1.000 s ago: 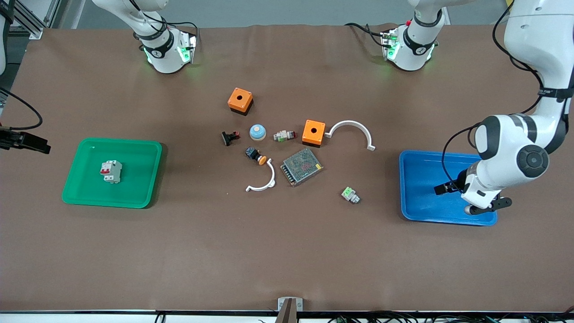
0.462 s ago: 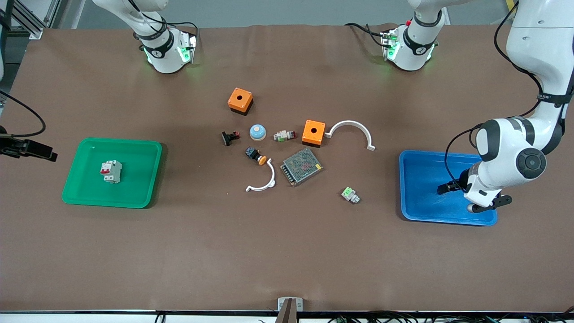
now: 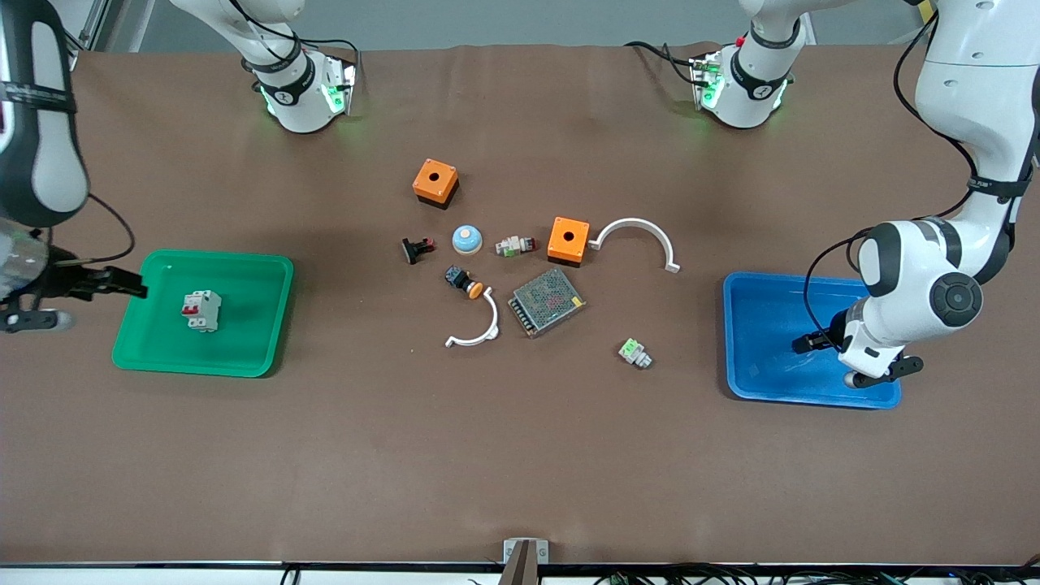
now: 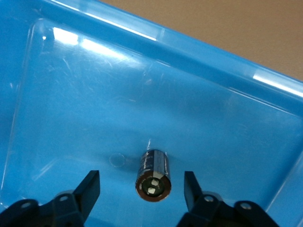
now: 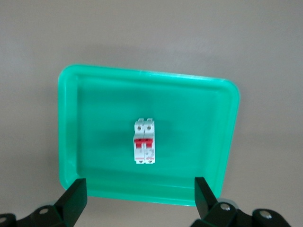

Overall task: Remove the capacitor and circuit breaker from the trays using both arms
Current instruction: 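Grasp the capacitor with the left gripper while the right gripper reaches the breaker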

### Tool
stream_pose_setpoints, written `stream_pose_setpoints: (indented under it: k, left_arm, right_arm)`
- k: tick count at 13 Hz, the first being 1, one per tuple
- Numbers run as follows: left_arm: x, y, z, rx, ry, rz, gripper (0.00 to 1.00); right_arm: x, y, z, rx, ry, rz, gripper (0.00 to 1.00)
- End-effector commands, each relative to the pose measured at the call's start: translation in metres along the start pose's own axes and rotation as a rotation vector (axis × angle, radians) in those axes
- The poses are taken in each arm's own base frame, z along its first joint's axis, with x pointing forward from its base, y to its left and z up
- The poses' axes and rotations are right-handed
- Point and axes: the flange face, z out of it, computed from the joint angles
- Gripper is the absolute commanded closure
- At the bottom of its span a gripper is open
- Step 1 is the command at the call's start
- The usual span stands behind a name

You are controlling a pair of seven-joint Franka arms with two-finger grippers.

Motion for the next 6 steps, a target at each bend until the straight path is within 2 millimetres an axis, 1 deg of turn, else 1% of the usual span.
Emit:
stream_pose_setpoints:
  k: [1, 3, 5, 6]
  left_arm:
    - [0.001, 0.001, 0.006, 0.012, 0.006, 0.001, 0.27]
    - [0.002, -0.001, 0.012, 0.008, 0.007, -0.003, 0.37]
    - [0.003, 0.001, 0.013, 0.005, 0.016, 0.0, 0.48]
    - [0.003, 0.001, 0.014, 0.005, 0.016, 0.0, 0.57]
  right_arm:
    - [-0.036, 0.008, 0.028, 0.013, 0.011, -0.064, 0.0]
    - [-0.048, 0.02, 0.056, 0.004, 0.048, -0.138, 0.0]
    - [-0.049, 0.02, 0.067, -0.006, 0.067, -0.145, 0.0]
    - [-0.048, 0.019, 0.073, -0.013, 0.077, -0.147, 0.0]
